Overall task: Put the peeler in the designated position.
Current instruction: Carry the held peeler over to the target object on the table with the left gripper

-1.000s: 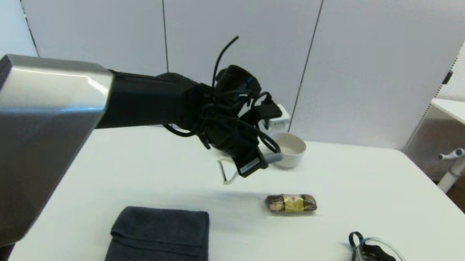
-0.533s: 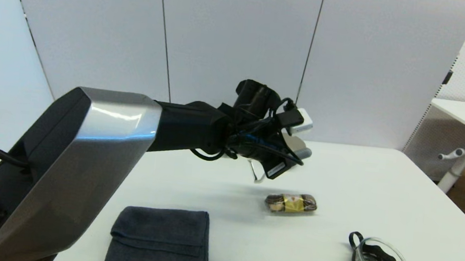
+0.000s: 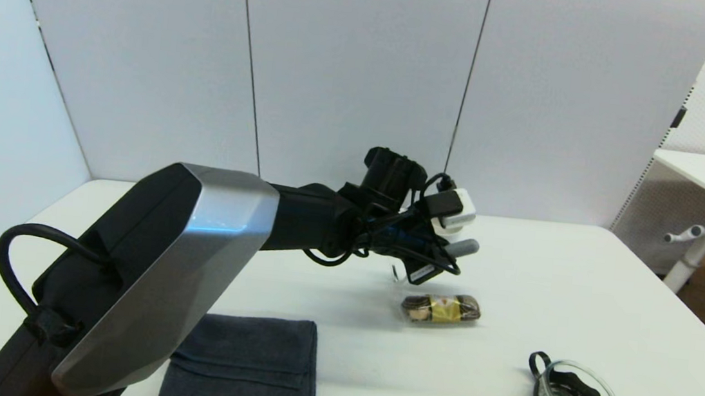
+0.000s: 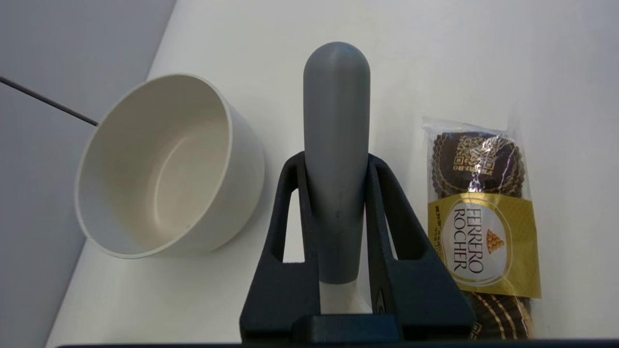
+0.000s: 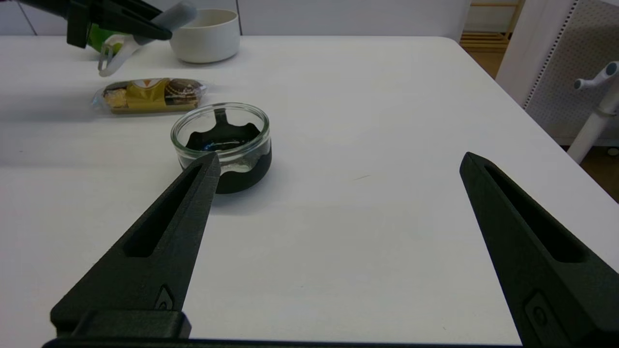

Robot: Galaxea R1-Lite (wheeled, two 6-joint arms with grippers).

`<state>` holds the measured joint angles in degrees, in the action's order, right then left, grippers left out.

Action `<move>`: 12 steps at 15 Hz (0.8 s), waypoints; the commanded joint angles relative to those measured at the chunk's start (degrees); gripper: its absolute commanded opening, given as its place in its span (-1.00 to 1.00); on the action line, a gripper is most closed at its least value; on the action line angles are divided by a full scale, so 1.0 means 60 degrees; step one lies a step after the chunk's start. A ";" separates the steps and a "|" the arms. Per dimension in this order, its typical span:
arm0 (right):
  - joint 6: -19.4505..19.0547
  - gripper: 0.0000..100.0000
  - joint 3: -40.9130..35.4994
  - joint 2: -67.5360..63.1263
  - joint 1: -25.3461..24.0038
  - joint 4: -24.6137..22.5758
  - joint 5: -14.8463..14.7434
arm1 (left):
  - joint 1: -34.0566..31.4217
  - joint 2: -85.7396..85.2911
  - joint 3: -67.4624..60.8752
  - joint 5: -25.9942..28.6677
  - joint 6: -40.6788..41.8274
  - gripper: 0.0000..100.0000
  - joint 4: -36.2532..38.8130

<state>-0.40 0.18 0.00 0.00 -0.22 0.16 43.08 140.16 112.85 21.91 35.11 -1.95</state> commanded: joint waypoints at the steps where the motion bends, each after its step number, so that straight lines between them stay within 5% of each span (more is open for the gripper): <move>1: -0.0006 1.00 -0.0001 0.0000 0.0000 -0.0007 0.0003 | -0.0017 0.0195 0.0044 0.0040 0.0242 -1.00 -0.0026; 12: -0.0006 1.00 -0.0001 0.0000 0.0000 -0.0007 0.0003 | -0.0134 0.0430 0.0162 -0.0004 0.0799 -1.00 -0.0495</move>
<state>-0.40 0.18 0.00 0.00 -0.24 0.13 42.45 142.36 113.79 21.75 39.61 -4.82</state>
